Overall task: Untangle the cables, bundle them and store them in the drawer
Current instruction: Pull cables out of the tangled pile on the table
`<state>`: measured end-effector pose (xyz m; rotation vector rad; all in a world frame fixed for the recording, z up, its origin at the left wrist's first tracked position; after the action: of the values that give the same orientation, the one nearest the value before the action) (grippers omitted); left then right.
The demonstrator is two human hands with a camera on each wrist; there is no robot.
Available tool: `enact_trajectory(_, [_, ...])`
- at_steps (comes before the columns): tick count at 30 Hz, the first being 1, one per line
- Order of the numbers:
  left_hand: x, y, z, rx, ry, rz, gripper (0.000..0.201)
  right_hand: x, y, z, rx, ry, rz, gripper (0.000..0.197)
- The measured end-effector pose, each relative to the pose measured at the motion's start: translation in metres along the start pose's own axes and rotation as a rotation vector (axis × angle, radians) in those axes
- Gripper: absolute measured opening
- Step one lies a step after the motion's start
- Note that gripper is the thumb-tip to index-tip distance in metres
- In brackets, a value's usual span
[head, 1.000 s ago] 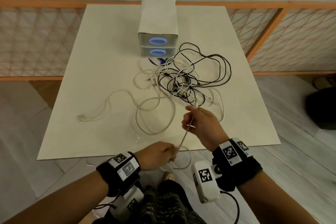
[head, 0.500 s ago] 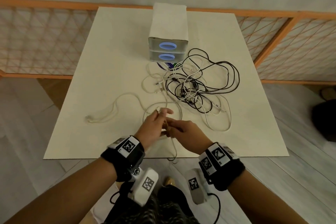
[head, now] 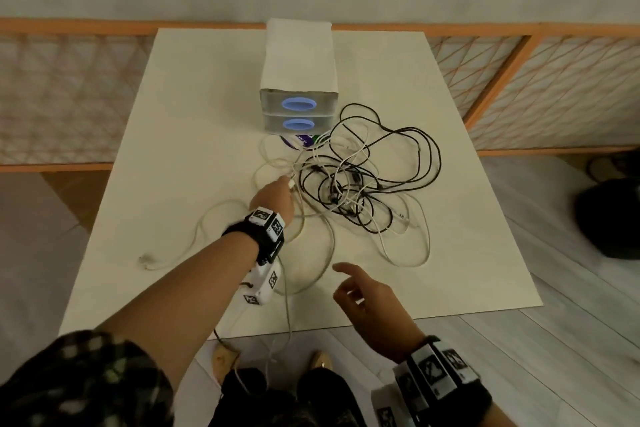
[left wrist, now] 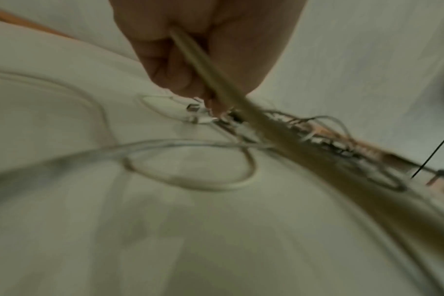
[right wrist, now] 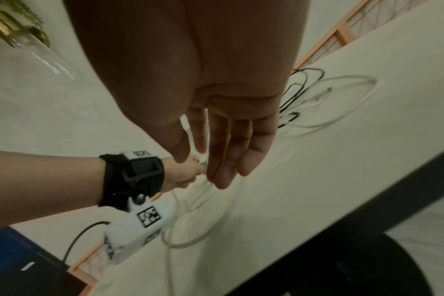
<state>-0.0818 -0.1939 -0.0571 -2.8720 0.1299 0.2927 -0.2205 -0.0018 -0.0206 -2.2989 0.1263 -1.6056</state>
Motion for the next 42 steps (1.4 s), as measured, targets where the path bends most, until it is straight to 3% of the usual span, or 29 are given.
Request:
enact_trajectory(4, [0.005,0.017,0.015,0.081,0.155,0.051,0.031,-0.022,-0.011,-0.026,-0.056,-0.025,0.070,0.032])
enact_trajectory(7, [-0.002,0.018,0.007,0.011,0.164,0.102,0.032,-0.019,-0.008,-0.038,-0.099,-0.035,0.078,0.026])
enact_trajectory(10, [-0.007,0.001,-0.023,-0.145,-0.117,0.121,0.029,-0.004,0.003,-0.041,-0.107,0.035,0.064,0.020])
enact_trajectory(14, [-0.021,-0.042,-0.069,-0.215,-0.587,0.154,0.020,0.018,0.024,-0.016,0.053,0.303,0.165,0.026])
enact_trajectory(18, [-0.034,-0.075,-0.084,-0.134,-1.081,0.079,0.017,0.044,0.039,0.017,0.212,0.582,0.309,0.049])
enact_trajectory(21, [-0.037,-0.094,-0.079,-0.095,-1.180,0.000,0.009,0.061,0.049,0.027,0.240,0.740,0.339,0.044])
enact_trajectory(25, [-0.022,-0.106,-0.081,-0.074,-1.468,-0.103,0.028,0.070,0.051,0.031,0.239,0.952,0.348,0.022])
enact_trajectory(30, [-0.016,-0.116,-0.080,-0.024,-1.479,-0.069,0.029,0.061,0.060,0.013,0.077,1.392,0.377,0.016])
enact_trajectory(32, [-0.018,-0.123,-0.080,0.005,-1.420,-0.043,0.028,0.051,0.067,-0.003,-0.053,1.303,0.348,0.014])
enact_trajectory(35, [-0.022,-0.133,-0.088,0.063,-1.447,0.049,0.031,0.031,0.071,-0.032,-0.151,0.680,0.274,0.024])
enact_trajectory(38, [-0.021,-0.140,-0.108,0.047,-1.517,0.126,0.036,0.016,0.060,-0.044,-0.106,0.110,0.161,0.022])
enact_trajectory(40, [-0.017,-0.139,-0.120,0.010,-1.508,0.111,0.044,0.018,0.040,-0.044,-0.065,-0.080,0.064,0.025])
enact_trajectory(42, [-0.018,-0.138,-0.130,0.000,-1.490,0.108,0.046,0.016,0.015,-0.034,0.087,-0.122,0.025,0.030])
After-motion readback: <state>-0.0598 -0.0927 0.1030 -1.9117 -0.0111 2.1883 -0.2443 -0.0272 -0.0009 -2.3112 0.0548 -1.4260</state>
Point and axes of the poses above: each hand's wrist, its own y-axis towards the middle knuckle, its own z-axis out of the palm, x = y × z, the point moved 8 cm from there along y, towards the middle knuckle, and after that the axes turned 13 degrees about y, right-handed, at the moved point
